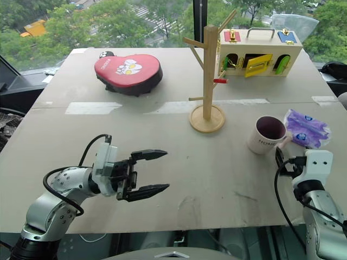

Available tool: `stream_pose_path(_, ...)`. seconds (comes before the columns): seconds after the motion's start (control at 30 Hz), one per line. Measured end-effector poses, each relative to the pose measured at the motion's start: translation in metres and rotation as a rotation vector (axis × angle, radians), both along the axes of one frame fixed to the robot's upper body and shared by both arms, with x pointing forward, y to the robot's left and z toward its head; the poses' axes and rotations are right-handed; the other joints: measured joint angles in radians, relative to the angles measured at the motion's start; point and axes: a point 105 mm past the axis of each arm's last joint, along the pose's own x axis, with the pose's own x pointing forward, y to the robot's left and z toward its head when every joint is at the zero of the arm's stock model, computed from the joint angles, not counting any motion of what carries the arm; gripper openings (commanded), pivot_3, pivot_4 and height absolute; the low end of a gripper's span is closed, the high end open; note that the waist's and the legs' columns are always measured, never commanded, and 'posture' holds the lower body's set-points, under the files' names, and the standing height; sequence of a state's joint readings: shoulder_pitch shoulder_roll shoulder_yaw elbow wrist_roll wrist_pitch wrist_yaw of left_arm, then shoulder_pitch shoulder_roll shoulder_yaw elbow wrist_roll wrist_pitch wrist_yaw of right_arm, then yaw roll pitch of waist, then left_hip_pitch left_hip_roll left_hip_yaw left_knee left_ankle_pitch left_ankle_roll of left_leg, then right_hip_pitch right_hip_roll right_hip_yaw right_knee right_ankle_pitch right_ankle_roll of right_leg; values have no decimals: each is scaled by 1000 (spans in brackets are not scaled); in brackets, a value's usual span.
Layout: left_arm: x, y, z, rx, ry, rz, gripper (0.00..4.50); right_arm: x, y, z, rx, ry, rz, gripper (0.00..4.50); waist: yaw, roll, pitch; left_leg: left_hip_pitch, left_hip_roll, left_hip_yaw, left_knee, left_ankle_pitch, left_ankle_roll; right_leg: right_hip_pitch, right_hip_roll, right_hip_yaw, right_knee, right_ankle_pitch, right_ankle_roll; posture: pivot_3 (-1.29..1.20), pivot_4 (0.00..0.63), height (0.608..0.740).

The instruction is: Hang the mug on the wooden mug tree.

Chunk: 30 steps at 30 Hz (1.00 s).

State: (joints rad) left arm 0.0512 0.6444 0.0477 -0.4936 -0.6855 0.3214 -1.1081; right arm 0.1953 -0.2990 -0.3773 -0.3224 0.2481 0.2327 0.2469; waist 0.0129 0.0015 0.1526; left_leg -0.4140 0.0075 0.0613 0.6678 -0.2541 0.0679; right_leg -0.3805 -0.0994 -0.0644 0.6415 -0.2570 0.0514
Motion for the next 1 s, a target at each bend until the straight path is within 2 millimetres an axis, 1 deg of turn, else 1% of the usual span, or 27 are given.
stream_pose_path(0.07,3,-1,3,-4,-12,6,4500,8,1,-1,-3,-6,-2,4459,0,0,0,0,0,0,0,0,0,0,1,0,0,0,0,0,150,733)
stream_pose_path(0.17,5,-5,4,-4,-10,8,4500,22,3,-9,-1,2,8,3625,-1,0,0,0,0,1,0,0,0,0,2,0,0,2,3,0,150,733)
stream_pose_path(0.2,5,-5,4,-4,-8,9,4500,25,5,-11,4,7,15,3233,-1,0,0,0,0,1,0,0,0,0,2,0,0,2,3,0,150,733)
stream_pose_path(0.27,6,-5,4,-4,-6,13,4500,33,6,-14,17,7,33,2297,-1,0,0,0,0,1,0,0,0,0,3,0,0,2,3,0,150,733)
stream_pose_path(0.3,6,-5,5,-3,-6,12,4500,36,6,-13,15,1,41,1792,-1,0,0,0,0,1,0,0,0,0,3,0,0,2,3,0,150,733)
stream_pose_path(0.33,6,-5,5,-4,-5,12,4500,38,6,-13,11,-2,46,1392,0,0,0,0,0,1,0,0,0,0,3,0,0,2,3,0,150,733)
stream_pose_path(0.4,6,-4,6,-7,1,10,4500,41,5,-10,0,-15,58,280,1,0,0,0,0,1,0,0,0,0,3,0,0,2,3,0,150,733)
stream_pose_path(0.43,6,-4,6,-7,3,11,4500,41,5,-10,-2,-19,61,16,1,0,0,0,0,1,0,0,0,0,3,0,0,2,4,0,150,733)
stream_pose_path(0.6,8,-1,8,-20,9,37,4500,43,3,-4,-22,-35,100,16,0,0,0,0,0,1,0,0,0,0,3,0,0,2,4,0,150,733)
stream_pose_path(0.67,11,0,11,-64,11,70,4500,43,5,-1,-21,-39,126,16,0,0,0,0,0,1,0,0,0,0,3,0,0,2,4,0,150,733)
stream_pose_path(0.7,14,2,14,-115,2,128,4500,44,9,3,-26,-40,174,16,-1,1,1,0,0,2,0,0,0,0,2,1,0,2,4,0,150,733)
stream_pose_path(0.73,18,6,17,-185,-19,195,4500,46,16,13,-43,-53,237,16,-3,3,2,0,0,3,1,0,0,0,2,2,0,2,4,0,150,733)
stream_pose_path(0.77,19,7,19,-212,-31,221,4500,47,21,21,-52,-68,275,16,-4,2,2,0,0,3,1,0,0,0,2,3,0,2,4,0,150,733)
stream_pose_path(0.8,19,8,20,-242,-43,239,4500,49,29,34,-67,-93,328,16,-6,1,2,0,1,3,1,0,0,0,2,4,0,2,4,0,150,733)
stream_pose_path(0.83,18,10,21,-257,-48,251,4500,51,38,51,-86,-135,380,16,-5,0,2,0,2,2,1,0,0,0,3,4,1,2,4,0,150,733)
stream_pose_path(0.87,18,12,21,-260,-50,259,4500,52,42,58,-95,-151,402,16,-5,0,2,1,2,2,1,0,0,0,3,4,1,2,4,0,150,733)
stream_pose_path(0.93,16,20,23,-280,-62,279,4500,58,56,80,-154,-147,501,16,-2,1,2,1,2,2,1,0,0,0,4,2,1,2,3,0,150,733)
stream_pose_path(1.0,15,26,24,-291,-64,292,4500,62,66,93,-189,-140,561,16,-1,0,3,0,2,2,1,0,0,0,3,1,1,2,3,0,150,733)
